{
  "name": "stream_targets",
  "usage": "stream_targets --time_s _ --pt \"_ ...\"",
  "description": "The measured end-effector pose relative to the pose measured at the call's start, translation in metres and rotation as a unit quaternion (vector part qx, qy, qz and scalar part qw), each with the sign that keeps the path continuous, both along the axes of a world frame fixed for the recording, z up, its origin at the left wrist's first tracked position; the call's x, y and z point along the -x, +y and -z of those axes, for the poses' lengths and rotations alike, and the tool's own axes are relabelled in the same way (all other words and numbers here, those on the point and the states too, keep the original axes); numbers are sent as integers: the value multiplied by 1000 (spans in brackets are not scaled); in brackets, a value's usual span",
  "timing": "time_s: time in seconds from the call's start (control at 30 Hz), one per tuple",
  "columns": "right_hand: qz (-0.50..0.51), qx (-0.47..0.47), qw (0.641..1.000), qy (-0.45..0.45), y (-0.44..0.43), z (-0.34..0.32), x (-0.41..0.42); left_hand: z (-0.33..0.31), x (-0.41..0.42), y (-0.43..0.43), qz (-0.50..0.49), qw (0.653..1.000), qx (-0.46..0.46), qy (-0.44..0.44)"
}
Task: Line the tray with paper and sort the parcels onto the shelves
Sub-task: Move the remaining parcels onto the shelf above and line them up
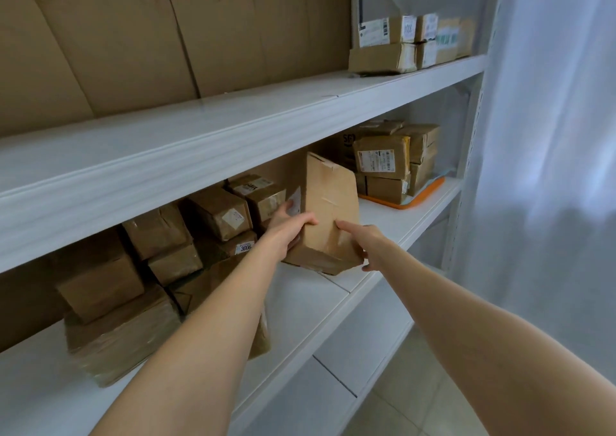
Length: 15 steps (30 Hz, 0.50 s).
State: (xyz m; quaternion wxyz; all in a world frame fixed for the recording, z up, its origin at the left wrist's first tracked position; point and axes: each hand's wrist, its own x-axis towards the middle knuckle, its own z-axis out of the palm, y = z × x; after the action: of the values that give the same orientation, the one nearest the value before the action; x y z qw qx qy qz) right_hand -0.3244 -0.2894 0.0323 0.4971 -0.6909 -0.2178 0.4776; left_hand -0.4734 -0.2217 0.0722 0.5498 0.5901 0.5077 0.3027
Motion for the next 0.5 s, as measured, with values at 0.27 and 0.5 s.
stream_targets --time_s 0.27,0.5 --pt "52 -40 998 24 -25 -4 -32 -1 -44 -8 103 993 -24 50" --pt "63 -77 991 85 -55 -18 -76 -28 -90 -30 153 981 -82 89"
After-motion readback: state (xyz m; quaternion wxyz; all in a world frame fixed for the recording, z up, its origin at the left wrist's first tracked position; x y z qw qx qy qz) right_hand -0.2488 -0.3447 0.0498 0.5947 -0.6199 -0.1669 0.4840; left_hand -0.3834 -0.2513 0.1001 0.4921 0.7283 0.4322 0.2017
